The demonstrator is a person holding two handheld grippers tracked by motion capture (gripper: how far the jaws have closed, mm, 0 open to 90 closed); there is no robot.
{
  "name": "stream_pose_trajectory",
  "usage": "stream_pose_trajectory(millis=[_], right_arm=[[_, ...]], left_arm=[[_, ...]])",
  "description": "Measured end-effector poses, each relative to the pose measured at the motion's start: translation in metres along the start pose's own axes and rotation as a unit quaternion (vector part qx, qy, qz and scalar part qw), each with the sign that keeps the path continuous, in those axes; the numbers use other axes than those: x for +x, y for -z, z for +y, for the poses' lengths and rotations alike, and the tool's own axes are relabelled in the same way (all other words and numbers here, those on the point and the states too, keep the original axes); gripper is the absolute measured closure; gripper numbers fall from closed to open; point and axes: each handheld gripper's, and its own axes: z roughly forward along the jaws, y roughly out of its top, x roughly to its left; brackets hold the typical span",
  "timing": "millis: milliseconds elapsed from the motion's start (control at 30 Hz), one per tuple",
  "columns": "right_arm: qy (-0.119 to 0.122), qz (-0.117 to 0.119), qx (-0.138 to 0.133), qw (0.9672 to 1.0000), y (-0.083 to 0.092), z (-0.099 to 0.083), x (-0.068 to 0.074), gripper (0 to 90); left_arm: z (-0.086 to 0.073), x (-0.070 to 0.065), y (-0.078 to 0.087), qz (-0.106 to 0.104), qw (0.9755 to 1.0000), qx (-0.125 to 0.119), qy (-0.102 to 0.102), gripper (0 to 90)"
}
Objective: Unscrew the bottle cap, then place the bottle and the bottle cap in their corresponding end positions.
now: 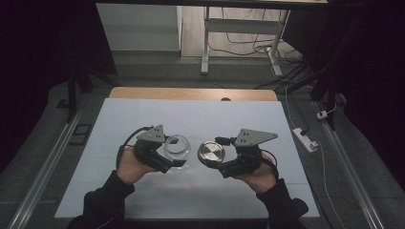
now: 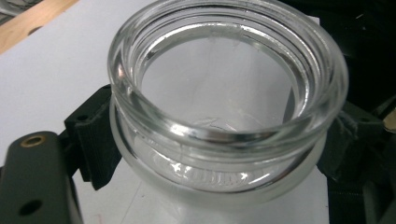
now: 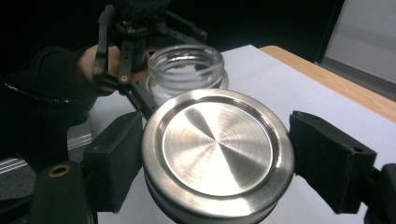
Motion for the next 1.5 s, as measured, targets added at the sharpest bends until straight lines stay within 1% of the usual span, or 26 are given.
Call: stream_pose_trajectory(millis=[200, 333, 567, 800, 1033, 1167, 1300, 1500], right_arm=[[0.004, 0.007, 0.007, 0.9999, -0.005, -0.006, 0.006, 19.7], [0.007, 0.013, 0.011, 0.9998, -0.008, -0.009, 0.011, 19.7], [0.009, 0.021, 0.017, 0.9996, -0.012, -0.014, 0.017, 19.7], [0.007, 0.030, 0.025, 0.9992, -0.017, -0.026, 0.021, 19.7], [0.009, 0.037, 0.033, 0.9987, -0.022, -0.034, 0.026, 19.7], [0.011, 0.042, 0.036, 0.9984, -0.024, -0.037, 0.029, 19.7], [0.013, 0.046, 0.037, 0.9982, -0.027, -0.040, 0.032, 19.7], [0.013, 0.051, 0.036, 0.9980, -0.030, -0.043, 0.035, 19.7]], left_arm=[[0.000, 0.003, 0.002, 0.010, 0.9999, -0.004, 0.006, 15.8], [0.001, 0.004, 0.003, 0.016, 0.9998, -0.005, 0.005, 15.8], [0.002, 0.006, 0.002, 0.021, 0.9997, -0.007, 0.006, 15.8], [0.002, 0.010, -0.001, 0.028, 0.9996, -0.006, 0.009, 15.8], [0.003, 0.015, -0.006, 0.031, 0.9994, -0.005, 0.013, 15.8], [0.005, 0.017, -0.011, 0.035, 0.9993, 0.000, 0.010, 15.8], [0.008, 0.019, -0.016, 0.036, 0.9993, -0.002, 0.012, 15.8], [0.014, 0.026, -0.025, 0.037, 0.9993, -0.002, 0.008, 15.8]])
